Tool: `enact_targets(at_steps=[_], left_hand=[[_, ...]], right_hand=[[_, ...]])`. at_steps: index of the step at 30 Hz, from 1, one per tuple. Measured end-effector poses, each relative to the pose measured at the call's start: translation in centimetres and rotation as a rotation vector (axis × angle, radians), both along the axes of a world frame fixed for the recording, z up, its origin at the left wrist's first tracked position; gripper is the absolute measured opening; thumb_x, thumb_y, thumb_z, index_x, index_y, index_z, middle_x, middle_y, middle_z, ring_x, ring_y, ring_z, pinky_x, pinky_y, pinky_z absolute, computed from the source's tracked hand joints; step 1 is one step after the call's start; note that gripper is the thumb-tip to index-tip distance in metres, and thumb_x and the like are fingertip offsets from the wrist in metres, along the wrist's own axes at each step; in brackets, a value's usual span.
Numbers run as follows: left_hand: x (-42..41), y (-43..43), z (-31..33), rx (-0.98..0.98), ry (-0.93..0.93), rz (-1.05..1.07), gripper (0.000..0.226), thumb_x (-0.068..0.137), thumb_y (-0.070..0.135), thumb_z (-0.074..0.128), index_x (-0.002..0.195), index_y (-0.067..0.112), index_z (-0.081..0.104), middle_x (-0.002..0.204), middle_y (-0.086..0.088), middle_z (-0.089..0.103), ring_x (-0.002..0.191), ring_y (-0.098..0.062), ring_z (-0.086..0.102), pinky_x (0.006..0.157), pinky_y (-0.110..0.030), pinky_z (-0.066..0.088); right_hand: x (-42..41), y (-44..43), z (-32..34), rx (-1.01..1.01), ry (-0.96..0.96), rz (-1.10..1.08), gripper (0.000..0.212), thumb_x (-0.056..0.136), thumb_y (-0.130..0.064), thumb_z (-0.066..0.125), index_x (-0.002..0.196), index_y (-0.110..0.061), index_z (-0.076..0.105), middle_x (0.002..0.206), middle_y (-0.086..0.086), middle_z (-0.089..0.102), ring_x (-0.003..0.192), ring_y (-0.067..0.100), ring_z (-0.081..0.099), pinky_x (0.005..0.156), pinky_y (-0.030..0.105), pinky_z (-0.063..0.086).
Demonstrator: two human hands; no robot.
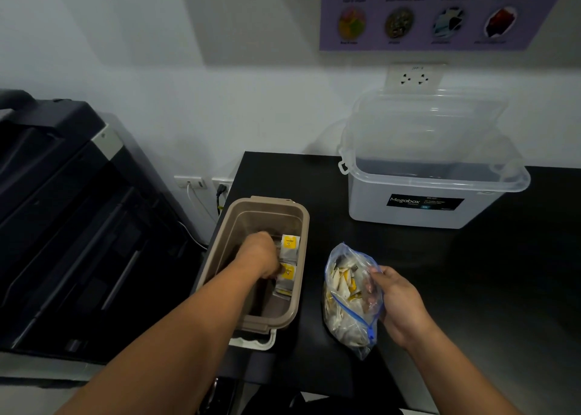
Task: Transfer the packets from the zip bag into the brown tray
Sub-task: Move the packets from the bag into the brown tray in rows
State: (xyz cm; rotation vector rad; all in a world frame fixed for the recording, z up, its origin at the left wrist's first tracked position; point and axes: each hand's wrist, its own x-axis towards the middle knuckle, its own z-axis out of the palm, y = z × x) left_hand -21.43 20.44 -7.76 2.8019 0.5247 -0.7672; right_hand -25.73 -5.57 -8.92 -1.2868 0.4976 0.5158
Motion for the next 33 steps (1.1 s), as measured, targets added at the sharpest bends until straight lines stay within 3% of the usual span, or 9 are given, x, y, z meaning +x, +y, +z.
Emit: enact_targets(at_steps=[6, 10, 13, 15, 17, 21, 26, 29, 33], left_hand=[[-0.3, -1.2, 6.0, -0.138, -0.343, 0.057, 0.013, 0.091, 0.023, 0.07, 0.104, 0.021, 0.069, 0.095, 0.0, 0.07, 0.092, -0.018, 0.068, 0.091, -0.038, 0.056], [-1.4, -4.9, 10.2, -0.41, -0.512, -0.071, 0.011, 0.093, 0.027, 0.07, 0.103, 0.026, 0.067, 0.089, 0.011, 0.067, 0.084, -0.002, 0.064, 0.073, -0.014, 0.049], [-1.8, -8.0, 10.7, -0.49, -0.427, -0.319, 0.011, 0.089, 0.023, 0.074, 0.101, 0.024, 0.074, 0.085, 0.014, 0.067, 0.08, 0.001, 0.065, 0.074, -0.013, 0.049], [-1.6, -9.9, 9.7, -0.414, -0.31, -0.468, 0.01, 0.089, 0.021, 0.074, 0.098, 0.022, 0.076, 0.09, 0.01, 0.071, 0.085, -0.004, 0.067, 0.082, -0.023, 0.054], [-0.9, -11.8, 8.0, -0.271, -0.157, -0.534, 0.01, 0.09, 0.019, 0.071, 0.098, 0.019, 0.076, 0.096, 0.002, 0.072, 0.089, -0.012, 0.068, 0.085, -0.031, 0.057], [-0.5, -14.4, 5.6, 0.01, 0.017, -0.538, 0.023, 0.092, 0.027, 0.069, 0.108, 0.01, 0.066, 0.086, -0.006, 0.06, 0.082, -0.02, 0.065, 0.073, -0.033, 0.056], [-1.1, -15.2, 3.6, 0.059, 0.106, -0.441, 0.031, 0.093, 0.024, 0.066, 0.119, 0.009, 0.062, 0.1, -0.009, 0.058, 0.09, -0.023, 0.059, 0.073, -0.035, 0.05], [-1.3, -15.2, 3.6, 0.064, 0.13, -0.397, 0.034, 0.093, 0.02, 0.066, 0.124, 0.01, 0.06, 0.105, -0.01, 0.059, 0.094, -0.024, 0.06, 0.072, -0.035, 0.047], [-1.0, -14.6, 4.4, 0.021, 0.097, -0.38, 0.038, 0.091, 0.014, 0.068, 0.127, 0.008, 0.058, 0.12, -0.012, 0.062, 0.108, -0.027, 0.064, 0.085, -0.037, 0.054]], right_hand=[[-0.3, -0.1, -0.1, -0.211, -0.127, 0.042, 0.019, 0.1, -0.02, 0.065, 0.118, -0.014, 0.062, 0.101, 0.008, 0.078, 0.085, 0.019, 0.079, 0.07, 0.035, 0.062], [-0.9, -0.2, 0.4, -0.379, -0.167, 0.131, 0.031, 0.089, -0.027, 0.081, 0.11, -0.02, 0.059, 0.099, 0.005, 0.074, 0.083, 0.016, 0.076, 0.066, 0.028, 0.06], [-1.1, -0.4, 0.1, -0.519, -0.152, 0.233, 0.025, 0.088, -0.024, 0.081, 0.104, -0.017, 0.062, 0.097, 0.005, 0.073, 0.087, 0.018, 0.073, 0.071, 0.035, 0.062], [-1.2, -0.8, -0.3, -0.529, -0.131, 0.233, 0.014, 0.093, -0.019, 0.075, 0.101, -0.014, 0.066, 0.098, 0.009, 0.074, 0.089, 0.023, 0.073, 0.081, 0.045, 0.063], [-1.3, -1.2, -0.4, -0.474, -0.1, 0.205, 0.006, 0.097, -0.016, 0.069, 0.101, -0.013, 0.068, 0.099, 0.011, 0.076, 0.09, 0.025, 0.074, 0.077, 0.042, 0.063], [-1.5, -1.6, -0.6, -0.378, -0.074, 0.137, 0.007, 0.099, -0.011, 0.064, 0.104, -0.01, 0.069, 0.095, 0.012, 0.078, 0.086, 0.026, 0.077, 0.066, 0.037, 0.061], [-1.9, -1.6, -0.6, -0.309, -0.059, 0.096, 0.009, 0.101, -0.008, 0.06, 0.103, -0.007, 0.069, 0.092, 0.015, 0.078, 0.079, 0.025, 0.077, 0.054, 0.027, 0.055], [-1.9, -1.6, -0.8, -0.278, -0.043, 0.079, 0.008, 0.101, -0.007, 0.061, 0.104, -0.006, 0.068, 0.092, 0.015, 0.077, 0.078, 0.025, 0.078, 0.056, 0.029, 0.057], [-1.8, -1.8, -1.1, -0.26, -0.041, 0.059, 0.009, 0.102, -0.008, 0.059, 0.104, -0.005, 0.068, 0.096, 0.018, 0.077, 0.086, 0.031, 0.077, 0.062, 0.035, 0.06]])
